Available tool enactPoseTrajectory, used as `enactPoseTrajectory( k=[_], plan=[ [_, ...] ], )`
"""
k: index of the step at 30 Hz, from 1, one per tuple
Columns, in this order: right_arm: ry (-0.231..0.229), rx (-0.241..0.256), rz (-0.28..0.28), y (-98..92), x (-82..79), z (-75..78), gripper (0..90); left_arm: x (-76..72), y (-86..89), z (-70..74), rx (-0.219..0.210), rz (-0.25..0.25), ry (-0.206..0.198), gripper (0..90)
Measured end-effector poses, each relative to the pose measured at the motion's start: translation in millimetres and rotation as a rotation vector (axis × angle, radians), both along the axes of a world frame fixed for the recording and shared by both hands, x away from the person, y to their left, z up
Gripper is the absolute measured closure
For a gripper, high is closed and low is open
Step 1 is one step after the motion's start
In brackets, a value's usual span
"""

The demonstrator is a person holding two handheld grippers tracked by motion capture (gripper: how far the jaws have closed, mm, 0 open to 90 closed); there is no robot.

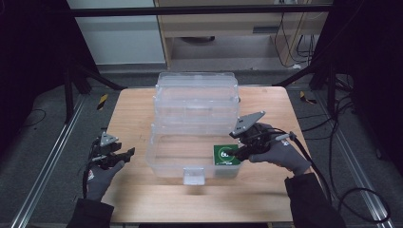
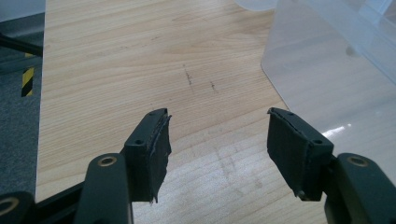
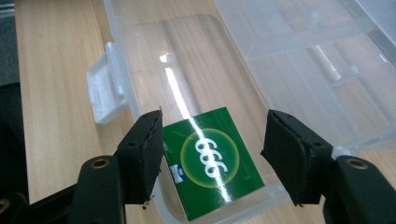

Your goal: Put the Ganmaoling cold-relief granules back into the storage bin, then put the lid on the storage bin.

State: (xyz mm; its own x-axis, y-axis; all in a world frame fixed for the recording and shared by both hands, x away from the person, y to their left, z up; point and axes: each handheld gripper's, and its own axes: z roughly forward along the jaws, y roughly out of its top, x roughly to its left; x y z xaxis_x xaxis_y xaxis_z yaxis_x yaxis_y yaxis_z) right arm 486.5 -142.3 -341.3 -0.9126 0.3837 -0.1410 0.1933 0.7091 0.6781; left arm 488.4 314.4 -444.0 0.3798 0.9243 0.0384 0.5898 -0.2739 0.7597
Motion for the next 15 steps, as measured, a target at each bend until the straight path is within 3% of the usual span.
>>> enactPoseTrajectory(
  k=[8,13,15],
  plan=[
    [0.011,0.027,-0.004,5.0,-1.9,-12.1,38.5,0.1,-0.4,0.6,-0.002,0.000,-0.003,38.2],
    [0.051,0.028,0.018,8.2,-1.4,-18.4,37.8,0.4,-0.7,1.6,-0.005,-0.002,-0.006,38.2],
    [0.067,0.041,0.029,9.4,-1.0,-18.5,41.3,0.1,-0.6,1.8,-0.006,-0.001,-0.007,38.2]
  ],
)
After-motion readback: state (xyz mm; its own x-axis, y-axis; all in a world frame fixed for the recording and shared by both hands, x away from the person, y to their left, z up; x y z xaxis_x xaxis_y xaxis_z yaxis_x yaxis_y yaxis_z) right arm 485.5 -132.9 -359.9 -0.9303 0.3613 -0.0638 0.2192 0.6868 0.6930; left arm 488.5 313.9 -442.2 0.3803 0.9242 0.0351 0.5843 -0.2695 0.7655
